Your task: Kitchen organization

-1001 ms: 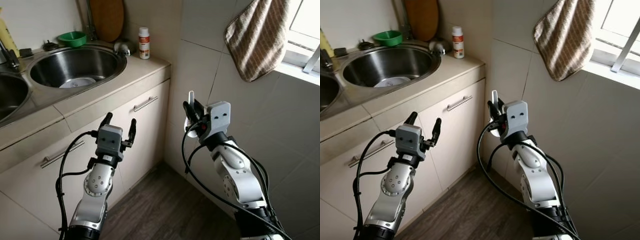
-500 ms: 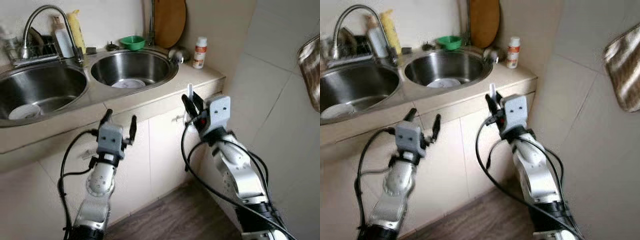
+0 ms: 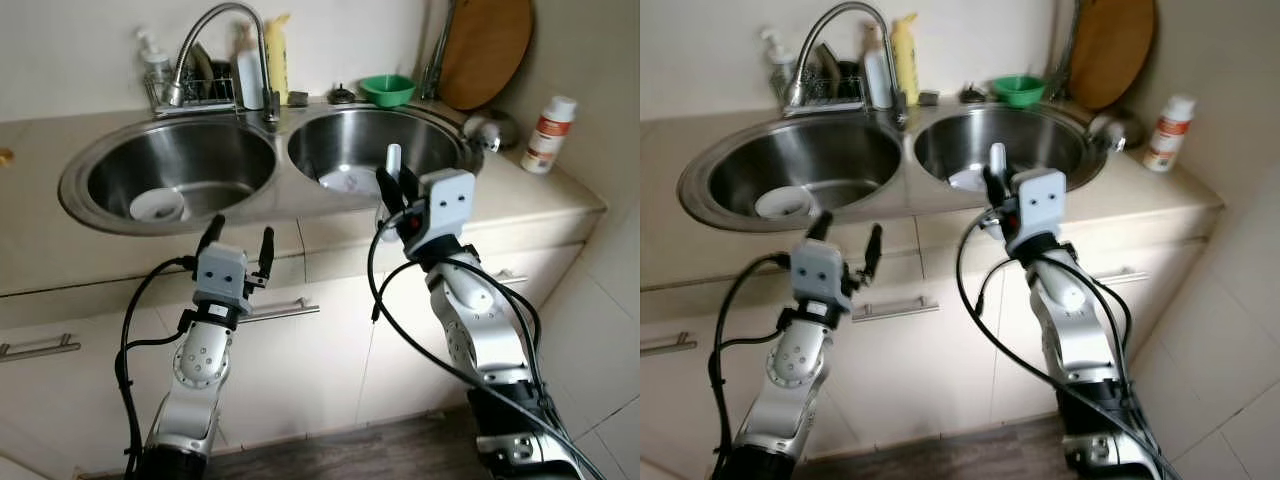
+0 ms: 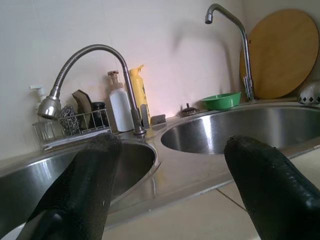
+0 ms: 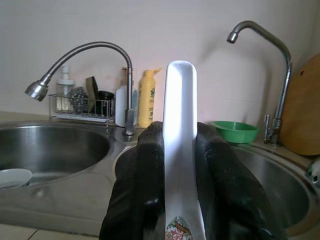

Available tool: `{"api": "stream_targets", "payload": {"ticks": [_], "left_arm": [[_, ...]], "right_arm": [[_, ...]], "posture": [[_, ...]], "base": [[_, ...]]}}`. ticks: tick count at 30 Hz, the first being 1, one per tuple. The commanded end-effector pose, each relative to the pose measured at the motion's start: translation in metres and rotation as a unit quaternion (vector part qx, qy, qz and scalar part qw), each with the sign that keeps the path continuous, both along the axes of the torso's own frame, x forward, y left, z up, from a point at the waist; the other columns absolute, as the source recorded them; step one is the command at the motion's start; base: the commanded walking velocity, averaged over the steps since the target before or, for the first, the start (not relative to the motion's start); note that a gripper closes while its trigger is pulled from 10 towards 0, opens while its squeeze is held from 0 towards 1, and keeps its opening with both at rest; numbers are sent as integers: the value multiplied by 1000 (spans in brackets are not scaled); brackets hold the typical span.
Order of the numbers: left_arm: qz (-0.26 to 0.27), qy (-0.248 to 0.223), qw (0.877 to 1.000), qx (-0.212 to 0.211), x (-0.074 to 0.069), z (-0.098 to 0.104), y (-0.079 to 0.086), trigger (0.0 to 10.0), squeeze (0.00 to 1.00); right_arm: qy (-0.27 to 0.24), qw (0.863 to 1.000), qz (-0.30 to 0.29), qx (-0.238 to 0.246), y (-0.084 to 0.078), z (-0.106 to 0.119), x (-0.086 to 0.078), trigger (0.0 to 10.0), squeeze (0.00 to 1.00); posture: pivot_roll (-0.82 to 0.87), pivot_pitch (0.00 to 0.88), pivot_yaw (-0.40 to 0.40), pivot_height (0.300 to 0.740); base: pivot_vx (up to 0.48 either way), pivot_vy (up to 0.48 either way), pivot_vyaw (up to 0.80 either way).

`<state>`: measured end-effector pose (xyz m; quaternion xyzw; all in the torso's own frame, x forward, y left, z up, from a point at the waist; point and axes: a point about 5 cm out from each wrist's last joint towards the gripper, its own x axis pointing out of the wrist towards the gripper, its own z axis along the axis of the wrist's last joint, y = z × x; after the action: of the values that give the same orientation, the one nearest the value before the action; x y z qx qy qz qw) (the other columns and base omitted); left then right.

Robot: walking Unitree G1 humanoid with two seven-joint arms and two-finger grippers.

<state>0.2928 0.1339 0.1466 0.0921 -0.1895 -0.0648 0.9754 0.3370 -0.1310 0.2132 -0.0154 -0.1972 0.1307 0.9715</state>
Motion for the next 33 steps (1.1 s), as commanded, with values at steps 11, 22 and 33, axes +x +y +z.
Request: {"api": "stream_targets", "payload": {"ticks": [11,22,33], "left_arm": [[15,-14,1000,5,0,6,4,10000,0],[21,-19,1000,4,1,8,5,10000,0],[22,-25,999,1,0,10,5,10000,0]], "right_arm": [[-28,1000,0,12,7,17,13,0,0],[-21,1000,-3,18,10,15,19,0,0],[-16,1000,-14,14,7,19,30,0,0]], "posture": [[97,0,-33,740],[97,0,-37,740],[104,0,-41,740]], "base": [[211,0,0],[176,0,364],[50,0,0]]}}
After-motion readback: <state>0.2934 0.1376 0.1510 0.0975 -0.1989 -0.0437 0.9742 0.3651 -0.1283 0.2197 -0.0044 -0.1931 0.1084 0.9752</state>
